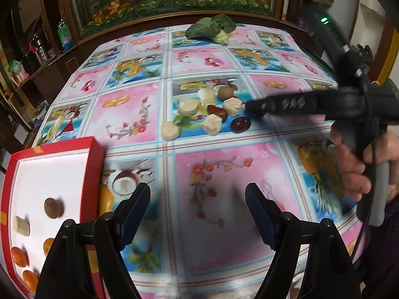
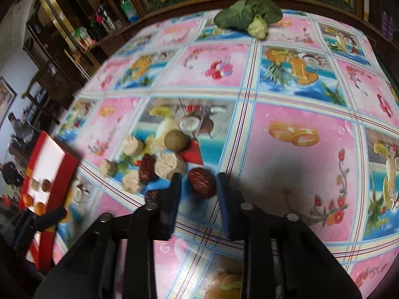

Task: Organize fruits
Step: 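Grasp a red date with the right tool while the left tool closes on a dark date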

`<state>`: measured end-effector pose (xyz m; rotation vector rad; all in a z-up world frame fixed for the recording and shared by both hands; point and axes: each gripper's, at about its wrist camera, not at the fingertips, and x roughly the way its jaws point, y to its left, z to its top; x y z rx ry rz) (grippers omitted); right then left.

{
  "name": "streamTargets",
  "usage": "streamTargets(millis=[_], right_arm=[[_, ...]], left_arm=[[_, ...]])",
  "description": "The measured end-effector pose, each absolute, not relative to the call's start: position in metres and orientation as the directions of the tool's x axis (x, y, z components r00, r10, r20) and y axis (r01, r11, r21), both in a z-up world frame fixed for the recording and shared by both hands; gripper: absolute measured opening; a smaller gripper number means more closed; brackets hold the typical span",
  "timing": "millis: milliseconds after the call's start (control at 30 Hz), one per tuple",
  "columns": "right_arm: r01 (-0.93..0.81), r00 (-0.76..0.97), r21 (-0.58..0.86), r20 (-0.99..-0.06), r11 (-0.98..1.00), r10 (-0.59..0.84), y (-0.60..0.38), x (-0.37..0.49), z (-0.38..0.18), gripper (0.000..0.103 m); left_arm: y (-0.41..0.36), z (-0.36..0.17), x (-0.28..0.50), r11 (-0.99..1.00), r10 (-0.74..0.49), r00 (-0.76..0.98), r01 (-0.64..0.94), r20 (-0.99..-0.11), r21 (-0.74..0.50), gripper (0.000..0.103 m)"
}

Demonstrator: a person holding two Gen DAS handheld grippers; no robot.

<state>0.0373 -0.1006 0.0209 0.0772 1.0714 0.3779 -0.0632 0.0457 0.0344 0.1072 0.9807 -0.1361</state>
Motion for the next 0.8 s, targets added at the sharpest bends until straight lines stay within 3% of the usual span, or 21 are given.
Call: streamTargets(millis=[33, 200, 433, 533, 800], right_arm=[[-0.271, 0.424, 0.219, -0.847, 0.937, 0.320, -0.099, 0.037, 0.020, 0.020], [-0.229, 0.428, 0.245, -0.844, 0.942, 0.324, -0.109, 0.041, 0.020, 0.020], [-0.118, 0.473, 0.401, -0.782, 0.909, 0.406, -0.145, 0.042, 0.039, 0.020], [-0.104, 0.485, 0.424, -0.768, 0.900, 0.418, -0.149, 0.040, 0.044, 0.020], [-0.103, 0.502, 0.443, -0.750, 0.890, 0.431, -0.151, 0.038, 0.050, 0.020]], left_arm=[[0.044, 0.034, -0.061, 0.986, -0.069, 0.547, 0.167, -0.834, 0.027, 0.079], [0.032, 0.029, -0.048, 0.981, -0.099, 0.513, 0.195, -0.853, 0.003, 0.078], [0.010, 0.020, -0.023, 0.974, -0.166, 0.485, 0.218, -0.859, -0.066, 0.077], [0.002, 0.015, -0.012, 0.971, -0.175, 0.473, 0.227, -0.864, -0.073, 0.060], [-0.002, 0.013, 0.012, 0.974, -0.176, 0.504, 0.215, -0.846, -0.075, 0.059]])
